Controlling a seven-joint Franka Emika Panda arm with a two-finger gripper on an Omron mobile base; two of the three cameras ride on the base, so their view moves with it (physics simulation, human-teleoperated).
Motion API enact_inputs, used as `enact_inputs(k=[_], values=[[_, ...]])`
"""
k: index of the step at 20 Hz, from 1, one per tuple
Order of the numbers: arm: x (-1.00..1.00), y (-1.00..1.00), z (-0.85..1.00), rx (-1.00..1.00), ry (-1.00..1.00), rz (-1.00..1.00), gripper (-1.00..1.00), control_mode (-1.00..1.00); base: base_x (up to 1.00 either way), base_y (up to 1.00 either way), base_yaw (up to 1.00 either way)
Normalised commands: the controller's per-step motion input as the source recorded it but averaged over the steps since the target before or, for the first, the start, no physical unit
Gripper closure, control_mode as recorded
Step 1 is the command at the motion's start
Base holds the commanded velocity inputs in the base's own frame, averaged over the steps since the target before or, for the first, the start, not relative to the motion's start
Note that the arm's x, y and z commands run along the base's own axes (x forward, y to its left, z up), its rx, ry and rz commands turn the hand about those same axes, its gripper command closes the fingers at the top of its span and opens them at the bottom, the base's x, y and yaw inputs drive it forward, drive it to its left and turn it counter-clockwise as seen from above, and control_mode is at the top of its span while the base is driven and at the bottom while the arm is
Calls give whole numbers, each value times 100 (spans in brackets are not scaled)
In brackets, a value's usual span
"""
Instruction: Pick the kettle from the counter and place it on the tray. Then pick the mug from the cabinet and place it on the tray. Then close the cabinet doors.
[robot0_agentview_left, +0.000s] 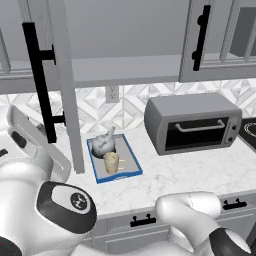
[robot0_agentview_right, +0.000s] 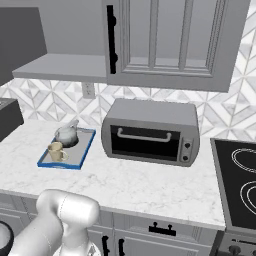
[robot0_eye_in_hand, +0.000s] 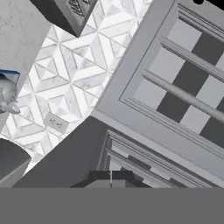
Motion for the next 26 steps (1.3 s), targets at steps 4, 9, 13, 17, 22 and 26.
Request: enact_inputs(k=[4, 9, 13, 17, 22, 26], values=[[-33, -100, 76, -11, -6, -9, 100, -100, 0, 0, 0], [-7, -100, 65, -12, -4, -4, 100, -100, 0, 0, 0], [51, -100, 30, -8, 4, 0, 100, -100, 0, 0, 0], [100, -100, 7, -5, 15, 0, 100, -100, 0, 0, 0], [100, -99, 0, -4, 21, 2, 100, -100, 0, 0, 0], [100, -57, -3, -2, 4, 7, 100, -100, 0, 0, 0]])
